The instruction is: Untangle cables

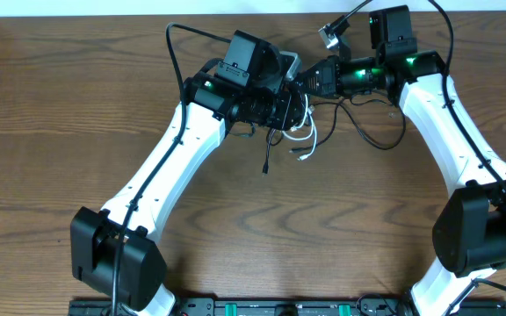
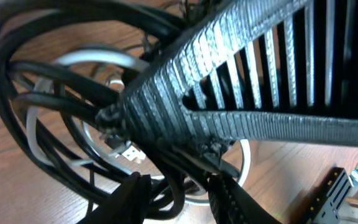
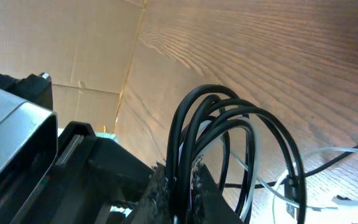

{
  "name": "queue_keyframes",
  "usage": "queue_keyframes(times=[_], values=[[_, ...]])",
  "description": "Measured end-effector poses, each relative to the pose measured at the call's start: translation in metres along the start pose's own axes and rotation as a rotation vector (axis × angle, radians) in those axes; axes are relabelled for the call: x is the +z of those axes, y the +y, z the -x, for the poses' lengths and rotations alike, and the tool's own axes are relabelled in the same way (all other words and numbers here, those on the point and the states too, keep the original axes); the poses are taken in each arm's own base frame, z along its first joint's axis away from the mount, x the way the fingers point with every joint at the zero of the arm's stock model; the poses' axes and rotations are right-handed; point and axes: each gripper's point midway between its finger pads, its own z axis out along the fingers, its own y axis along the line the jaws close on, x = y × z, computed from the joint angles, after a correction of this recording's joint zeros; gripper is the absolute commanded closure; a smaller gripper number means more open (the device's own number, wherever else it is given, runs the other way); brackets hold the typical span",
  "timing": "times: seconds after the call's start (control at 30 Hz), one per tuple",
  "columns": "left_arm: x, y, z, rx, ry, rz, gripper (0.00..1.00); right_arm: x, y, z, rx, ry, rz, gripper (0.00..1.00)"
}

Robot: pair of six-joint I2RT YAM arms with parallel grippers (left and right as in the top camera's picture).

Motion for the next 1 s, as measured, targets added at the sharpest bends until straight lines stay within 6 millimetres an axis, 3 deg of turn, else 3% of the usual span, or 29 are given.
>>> queue_keyframes(times=[0.2,0.3,0.63,0.8,1.0], values=[[0.005,0.002,0.001,0.001,0.0,-0.001,0.66,0.0,0.0,0.0,0.0,-0.001,-0.001,0.99],[0.011,0.004,0.002,0.0,0.002,-0.005,0.92,-0.001,-0.002,0.001,-0.001,-0.005,-0.007,0.99],[0.013,0.001,0.004,0.012,-0.005,-0.016,0.93,-0.004,-0.01,0.003,0.007,-0.019,-0.045,0.99],[0.014,0.002,0.003,0.011,-0.002,-0.013,0.93,-0.013,-0.041,-0.002,0.086,-0.029,-0.219,0.98],[0.006,0.01,0.009,-0.025,-0.028,0.001,0.93,-0.035,-0.094,-0.009,0.148,-0.055,-0.529,0.83]])
